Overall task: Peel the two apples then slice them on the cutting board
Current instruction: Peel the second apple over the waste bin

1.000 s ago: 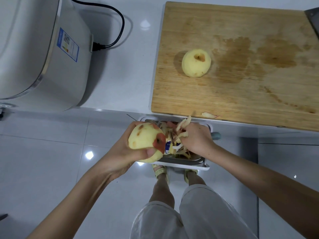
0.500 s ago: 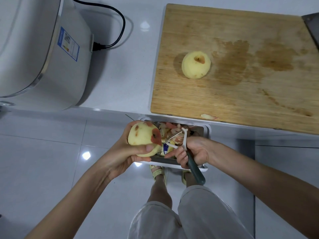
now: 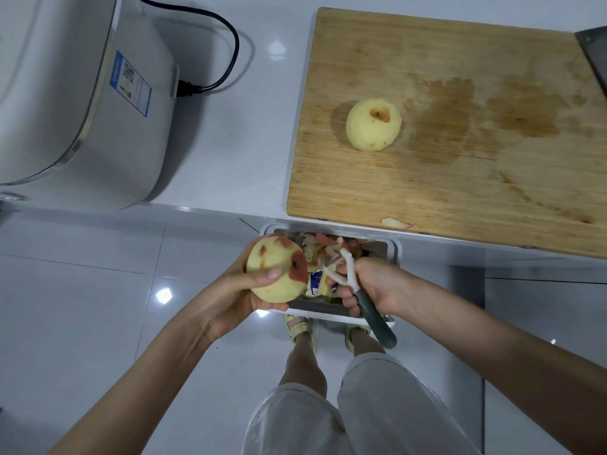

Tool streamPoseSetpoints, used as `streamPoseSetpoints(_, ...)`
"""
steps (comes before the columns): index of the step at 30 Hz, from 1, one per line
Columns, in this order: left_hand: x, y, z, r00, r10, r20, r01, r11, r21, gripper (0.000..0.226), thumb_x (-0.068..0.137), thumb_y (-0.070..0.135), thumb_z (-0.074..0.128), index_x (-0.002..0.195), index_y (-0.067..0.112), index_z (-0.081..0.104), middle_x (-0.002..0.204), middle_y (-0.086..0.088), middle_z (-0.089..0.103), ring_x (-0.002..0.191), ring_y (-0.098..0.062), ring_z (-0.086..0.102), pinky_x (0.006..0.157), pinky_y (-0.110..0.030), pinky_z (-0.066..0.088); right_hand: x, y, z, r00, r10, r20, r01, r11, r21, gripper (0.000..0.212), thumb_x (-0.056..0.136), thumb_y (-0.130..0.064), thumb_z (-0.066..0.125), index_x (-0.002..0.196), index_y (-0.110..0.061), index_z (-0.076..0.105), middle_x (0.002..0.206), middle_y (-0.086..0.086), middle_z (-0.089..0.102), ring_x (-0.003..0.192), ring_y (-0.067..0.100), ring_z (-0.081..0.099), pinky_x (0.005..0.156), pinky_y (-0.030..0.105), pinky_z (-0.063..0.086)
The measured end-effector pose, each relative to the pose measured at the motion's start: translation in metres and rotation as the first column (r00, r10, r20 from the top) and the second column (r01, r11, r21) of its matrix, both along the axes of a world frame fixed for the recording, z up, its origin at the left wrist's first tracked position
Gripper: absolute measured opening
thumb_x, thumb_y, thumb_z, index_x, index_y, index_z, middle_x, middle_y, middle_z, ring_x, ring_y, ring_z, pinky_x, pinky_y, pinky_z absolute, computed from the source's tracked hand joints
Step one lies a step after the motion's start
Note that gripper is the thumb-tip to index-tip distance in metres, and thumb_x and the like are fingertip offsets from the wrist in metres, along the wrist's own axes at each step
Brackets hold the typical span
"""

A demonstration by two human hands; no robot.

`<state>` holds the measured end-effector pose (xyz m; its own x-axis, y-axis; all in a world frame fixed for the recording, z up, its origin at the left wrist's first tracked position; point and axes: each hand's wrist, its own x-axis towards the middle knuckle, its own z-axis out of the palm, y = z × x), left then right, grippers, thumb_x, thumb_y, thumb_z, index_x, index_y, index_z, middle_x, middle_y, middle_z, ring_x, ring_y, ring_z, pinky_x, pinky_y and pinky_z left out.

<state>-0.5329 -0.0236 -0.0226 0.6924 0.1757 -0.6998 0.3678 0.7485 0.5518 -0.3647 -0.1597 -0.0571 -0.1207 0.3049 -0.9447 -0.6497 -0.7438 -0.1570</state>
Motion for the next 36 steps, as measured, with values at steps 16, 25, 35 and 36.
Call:
streamPoseSetpoints(16, 0.013, -0.007, 0.000, 0.979, -0.194, 0.059, 0.192, 0.981, 0.040, 0.074, 0.061, 0.009, 0.074, 0.130, 0.014, 0.048, 0.121, -0.023, 0.058, 0.103, -0.035, 0.063, 0.074, -0.043, 0.055, 0.010, 0.038, 0.027, 0.029, -0.301, 0.953, -0.883, 0.439, 0.166, 0.028, 0.091, -0.035, 0.048, 0.088, -0.021, 0.071, 0.061, -0.006, 0.064, 0.057, 0.014, 0.059, 0.057, 0.027, 0.045)
streamPoseSetpoints(25, 0.013, -0.015, 0.010, 0.931, -0.365, -0.005, 0.358, 0.910, 0.207, 0.050, 0.052, 0.009, 0.071, 0.101, 0.014, 0.061, 0.087, 0.000, 0.068, 0.084, -0.012, 0.064, 0.069, -0.022, 0.051, 0.009, 0.043, 0.036, -0.057, -0.435, 0.899, -0.970, 0.238, 0.053, 0.026, 0.092, -0.027, 0.054, 0.078, -0.015, 0.071, 0.052, -0.002, 0.058, 0.052, 0.020, 0.050, 0.057, 0.030, 0.043)
streamPoseSetpoints(35, 0.015, -0.022, 0.015, 0.942, -0.335, -0.014, 0.322, 0.893, 0.313, 0.056, 0.052, 0.002, 0.071, 0.104, 0.018, 0.056, 0.084, 0.004, 0.067, 0.082, -0.008, 0.064, 0.068, -0.021, 0.051, 0.006, 0.026, 0.022, 0.054, -0.390, 0.919, -0.895, 0.389, 0.217, 0.033, 0.095, -0.032, 0.046, 0.087, -0.014, 0.072, 0.057, 0.001, 0.065, 0.051, 0.019, 0.061, 0.055, 0.035, 0.045)
streamPoseSetpoints(36, 0.014, -0.023, 0.014, 0.940, -0.341, -0.018, 0.328, 0.888, 0.321, 0.060, 0.049, 0.009, 0.073, 0.106, 0.018, 0.056, 0.086, 0.004, 0.067, 0.083, -0.009, 0.064, 0.069, -0.022, 0.050, 0.006, 0.024, 0.021, 0.059, -0.380, 0.923, -0.890, 0.399, 0.221, 0.033, 0.095, -0.032, 0.045, 0.088, -0.014, 0.072, 0.058, 0.001, 0.065, 0.052, 0.019, 0.061, 0.055, 0.035, 0.045)
